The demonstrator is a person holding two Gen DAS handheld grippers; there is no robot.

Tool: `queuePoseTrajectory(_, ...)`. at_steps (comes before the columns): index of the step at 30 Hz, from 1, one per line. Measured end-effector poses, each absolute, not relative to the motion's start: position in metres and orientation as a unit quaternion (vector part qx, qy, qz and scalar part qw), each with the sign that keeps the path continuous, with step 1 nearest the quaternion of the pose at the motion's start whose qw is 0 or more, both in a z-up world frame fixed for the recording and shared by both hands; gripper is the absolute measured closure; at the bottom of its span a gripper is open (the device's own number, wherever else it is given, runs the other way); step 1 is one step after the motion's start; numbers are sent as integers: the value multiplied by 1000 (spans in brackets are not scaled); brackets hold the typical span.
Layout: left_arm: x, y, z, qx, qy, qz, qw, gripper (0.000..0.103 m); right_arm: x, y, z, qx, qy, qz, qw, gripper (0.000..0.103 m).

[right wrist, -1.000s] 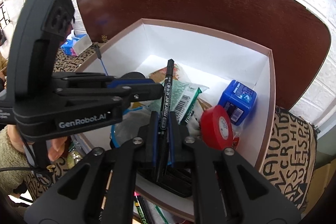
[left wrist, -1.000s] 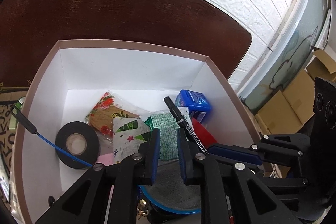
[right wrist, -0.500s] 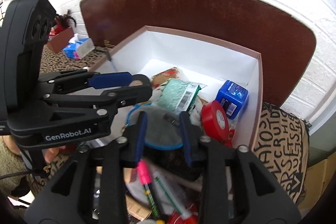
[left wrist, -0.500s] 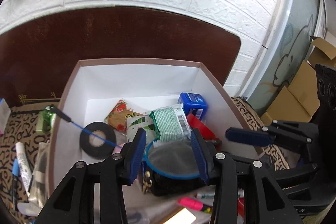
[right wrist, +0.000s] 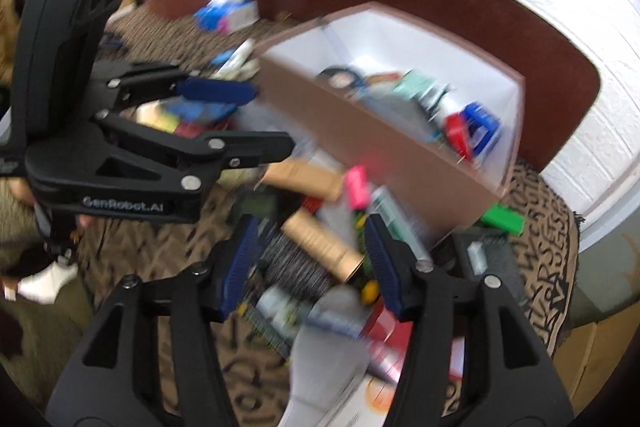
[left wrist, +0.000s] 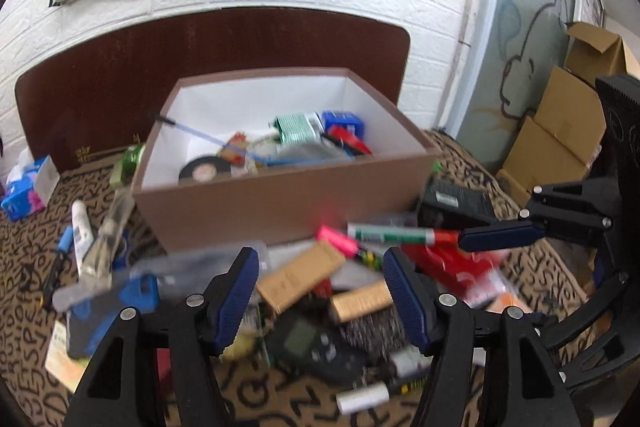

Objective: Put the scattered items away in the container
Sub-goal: 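Withdraw the right tool from the box toward the scattered markers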

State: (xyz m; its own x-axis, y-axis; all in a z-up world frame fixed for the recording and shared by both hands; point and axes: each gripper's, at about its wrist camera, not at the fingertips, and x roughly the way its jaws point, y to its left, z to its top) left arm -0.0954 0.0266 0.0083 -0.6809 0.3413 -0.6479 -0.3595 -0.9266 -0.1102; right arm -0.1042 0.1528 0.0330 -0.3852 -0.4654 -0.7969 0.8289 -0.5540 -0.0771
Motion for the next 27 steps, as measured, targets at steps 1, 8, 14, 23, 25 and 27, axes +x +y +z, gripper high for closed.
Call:
queuePoseTrajectory(1, -86, 28, 1, -355, 18, 914, 195, 35, -97, 153, 29, 378, 252, -791, 409, 46)
queuePoseTrajectory(8, -44, 40, -39, -390, 35, 895, 213, 28, -57, 158, -9, 396, 321, -742, 436, 46)
queuePoseTrajectory(14, -38, 41, -61, -417, 29, 881, 222, 28, -51, 160, -33, 419, 342, -711, 449, 59)
queuePoseTrajectory(23, -47, 50, -85, -460, 23, 857, 233, 28, -58, 153, -52, 436, 370, -685, 452, 63)
queuePoseTrajectory(25, -51, 48, -88, -468, 3, 852, 235, 28, -61, 152, -55, 442, 373, -679, 452, 69)
queuePoseTrajectory(27, -56, 43, -89, -473, -21, 849, 236, 28, -63, 150, -59, 447, 377, -670, 457, 76)
